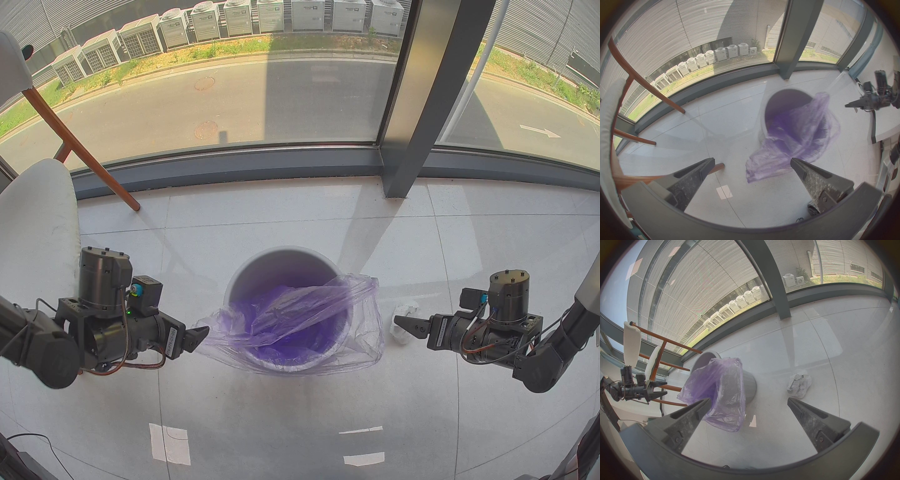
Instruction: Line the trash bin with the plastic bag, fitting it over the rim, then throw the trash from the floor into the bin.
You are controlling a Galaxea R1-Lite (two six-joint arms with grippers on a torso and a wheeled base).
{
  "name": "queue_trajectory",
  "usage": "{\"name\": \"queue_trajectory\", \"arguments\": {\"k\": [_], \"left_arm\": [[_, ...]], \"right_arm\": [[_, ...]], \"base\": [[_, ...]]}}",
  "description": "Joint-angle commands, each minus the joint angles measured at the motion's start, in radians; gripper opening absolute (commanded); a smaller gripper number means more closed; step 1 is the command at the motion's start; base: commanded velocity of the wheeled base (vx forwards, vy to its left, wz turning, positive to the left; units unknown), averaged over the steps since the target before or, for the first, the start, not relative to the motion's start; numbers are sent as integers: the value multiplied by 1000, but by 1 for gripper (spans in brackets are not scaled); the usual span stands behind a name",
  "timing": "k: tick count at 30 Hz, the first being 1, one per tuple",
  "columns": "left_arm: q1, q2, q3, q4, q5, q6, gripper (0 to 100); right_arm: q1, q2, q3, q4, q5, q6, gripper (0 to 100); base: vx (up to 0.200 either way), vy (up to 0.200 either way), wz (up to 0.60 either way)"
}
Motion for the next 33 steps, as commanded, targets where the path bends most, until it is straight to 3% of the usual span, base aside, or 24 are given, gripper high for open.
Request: {"name": "queue_trajectory", "arguments": {"k": [1, 7, 13, 23, 33], "left_arm": [[-106, -160, 82, -1, -4, 4, 100], [-259, -132, 2, 4, 8, 16, 100], [-328, -12, -65, 39, 61, 90, 100], [-338, 196, -211, 32, 53, 265, 100], [-325, 362, -343, 19, 53, 320, 100]], "right_arm": [[-1, -34, 17, -1, 0, 9, 100], [11, -34, 20, -1, -13, 28, 100], [17, -54, 39, -2, -14, 28, 100], [17, -68, 39, -2, -19, 32, 100], [33, -69, 40, -2, -25, 32, 100]], "base": [[0, 0, 0], [0, 0, 0], [0, 0, 0], [0, 0, 0], [0, 0, 0]]}}
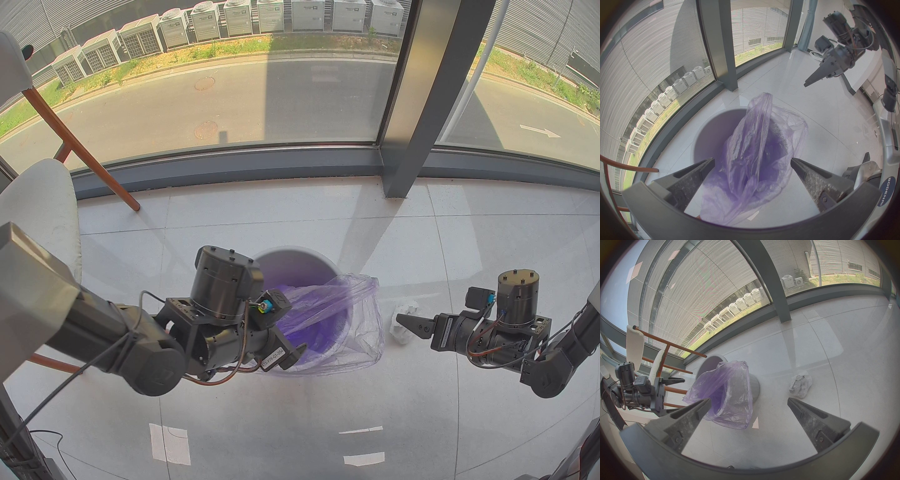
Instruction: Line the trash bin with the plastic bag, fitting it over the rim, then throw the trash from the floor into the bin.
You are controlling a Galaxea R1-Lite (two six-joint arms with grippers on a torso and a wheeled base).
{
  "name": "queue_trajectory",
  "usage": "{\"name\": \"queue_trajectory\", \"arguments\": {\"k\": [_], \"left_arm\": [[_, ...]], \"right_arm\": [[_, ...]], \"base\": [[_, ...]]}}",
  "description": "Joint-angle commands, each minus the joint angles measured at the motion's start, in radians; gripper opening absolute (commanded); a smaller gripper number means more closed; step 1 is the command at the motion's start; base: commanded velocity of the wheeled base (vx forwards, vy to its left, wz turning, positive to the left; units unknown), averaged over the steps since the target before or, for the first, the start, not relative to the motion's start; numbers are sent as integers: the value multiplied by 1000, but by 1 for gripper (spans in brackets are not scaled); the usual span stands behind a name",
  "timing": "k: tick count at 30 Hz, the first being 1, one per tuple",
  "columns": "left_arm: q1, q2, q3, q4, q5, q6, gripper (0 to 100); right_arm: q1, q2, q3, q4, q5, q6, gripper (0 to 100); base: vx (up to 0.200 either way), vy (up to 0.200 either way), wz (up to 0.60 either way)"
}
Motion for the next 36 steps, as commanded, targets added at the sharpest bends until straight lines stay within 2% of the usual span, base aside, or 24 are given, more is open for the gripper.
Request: {"name": "queue_trajectory", "arguments": {"k": [1, 8, 9, 13, 26, 33, 36], "left_arm": [[13, 119, -68, -2, 0, 11, 100], [43, 203, -172, -14, -36, 96, 100], [43, 214, -184, -22, -40, 97, 0], [46, 238, -245, -52, -44, 91, 0], [189, 241, -420, -43, -102, 89, 0], [208, 243, -494, -35, -102, 82, 0], [226, 244, -523, -17, -102, 47, 0]], "right_arm": [[6, 0, 0, 0, -8, 0, 100], [6, -2, 0, 0, -22, 0, 100], [6, -2, 2, 0, -22, 0, 100], [6, -2, 0, 0, -25, 0, 100], [6, -9, 28, -23, -34, 0, 100], [7, -6, 31, -23, -34, 0, 100], [7, -6, 31, -23, -34, 0, 100]], "base": [[0, 0, 0], [0, 0, 0], [0, 0, 0], [0, 0, 0], [0, 0, 0], [0, 0, 0], [0, 0, 0]]}}
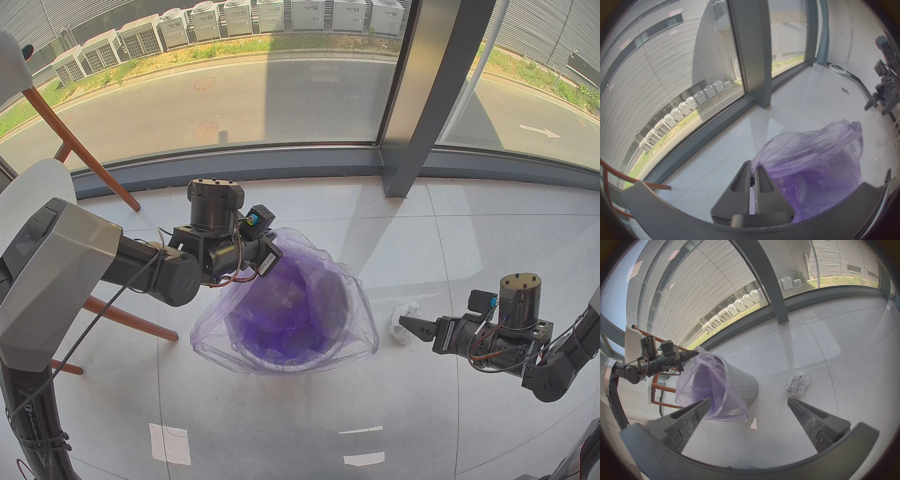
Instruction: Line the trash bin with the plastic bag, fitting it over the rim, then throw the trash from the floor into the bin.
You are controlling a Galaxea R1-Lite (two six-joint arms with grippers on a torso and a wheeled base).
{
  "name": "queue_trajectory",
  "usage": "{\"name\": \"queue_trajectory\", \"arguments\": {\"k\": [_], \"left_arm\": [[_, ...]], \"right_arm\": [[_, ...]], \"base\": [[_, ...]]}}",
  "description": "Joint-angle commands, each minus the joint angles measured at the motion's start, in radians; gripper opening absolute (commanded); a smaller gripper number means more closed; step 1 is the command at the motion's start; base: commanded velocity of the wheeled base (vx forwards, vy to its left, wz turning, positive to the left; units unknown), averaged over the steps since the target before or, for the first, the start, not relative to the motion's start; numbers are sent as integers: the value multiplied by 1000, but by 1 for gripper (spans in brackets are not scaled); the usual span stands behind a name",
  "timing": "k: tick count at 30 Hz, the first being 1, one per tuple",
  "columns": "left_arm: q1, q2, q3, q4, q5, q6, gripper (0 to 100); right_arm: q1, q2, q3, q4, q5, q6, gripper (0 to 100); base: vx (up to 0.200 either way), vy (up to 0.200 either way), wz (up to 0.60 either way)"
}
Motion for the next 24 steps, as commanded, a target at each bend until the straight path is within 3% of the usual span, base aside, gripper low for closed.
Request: {"name": "queue_trajectory", "arguments": {"k": [1, 13, 14, 24], "left_arm": [[20, 8, -41, 6, 1, -22, 0], [70, 76, -149, 3, 3, -47, 0], [70, 74, -149, 3, 3, -49, 100], [62, 59, -176, 12, 4, -199, 100]], "right_arm": [[0, 2, 3, 0, 0, 0, 100], [0, 3, 39, -35, -3, 1, 100], [0, 3, 39, -35, -3, 1, 100], [0, 5, 40, -41, -3, 1, 100]], "base": [[0, 0, 0], [0, 0, 0], [0, 0, 0], [0, 0, 0]]}}
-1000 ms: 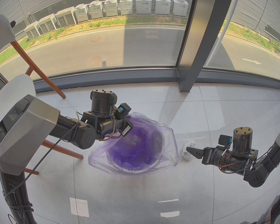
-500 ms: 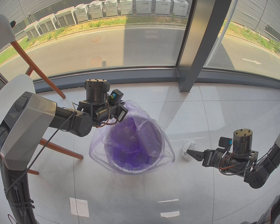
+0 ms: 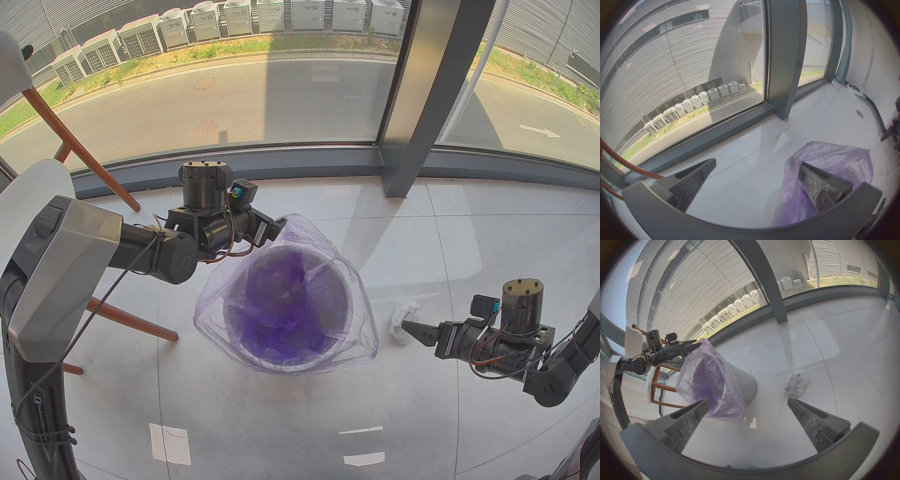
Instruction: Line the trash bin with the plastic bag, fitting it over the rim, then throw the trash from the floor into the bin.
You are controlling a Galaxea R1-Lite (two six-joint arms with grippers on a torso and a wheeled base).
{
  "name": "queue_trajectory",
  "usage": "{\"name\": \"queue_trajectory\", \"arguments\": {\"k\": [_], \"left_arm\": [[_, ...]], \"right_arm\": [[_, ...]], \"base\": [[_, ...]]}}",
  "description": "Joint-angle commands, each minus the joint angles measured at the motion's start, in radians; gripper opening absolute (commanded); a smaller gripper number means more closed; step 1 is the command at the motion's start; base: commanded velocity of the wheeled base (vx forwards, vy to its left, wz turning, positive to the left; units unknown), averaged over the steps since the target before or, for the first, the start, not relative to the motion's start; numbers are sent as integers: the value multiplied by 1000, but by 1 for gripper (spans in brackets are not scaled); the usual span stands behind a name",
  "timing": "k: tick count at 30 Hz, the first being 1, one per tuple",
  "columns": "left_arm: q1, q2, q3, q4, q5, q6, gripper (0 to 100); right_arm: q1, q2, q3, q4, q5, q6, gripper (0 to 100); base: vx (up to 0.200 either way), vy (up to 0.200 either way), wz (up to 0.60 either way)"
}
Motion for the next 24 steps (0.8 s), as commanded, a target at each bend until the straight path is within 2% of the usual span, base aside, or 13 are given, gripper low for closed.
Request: {"name": "queue_trajectory", "arguments": {"k": [1, 9, 18, 21, 24], "left_arm": [[-2, -20, 4, 9, 2, -32, 100], [0, -183, 107, 112, 2, -88, 100], [-2, -393, 351, 206, -4, -93, 100], [-3, -445, 437, 218, -32, -93, 100], [-5, -509, 576, 218, -98, -84, 100]], "right_arm": [[1, 3, 0, -1, 0, 1, 100], [1, 4, 1, -1, 2, 1, 100], [7, 8, 1, -1, 2, 1, 100], [8, 9, 1, 0, 2, 1, 100], [13, 9, 3, 0, 0, 1, 100]], "base": [[0, 0, 0], [0, 0, 0], [0, 0, 0], [0, 0, 0], [0, 0, 0]]}}
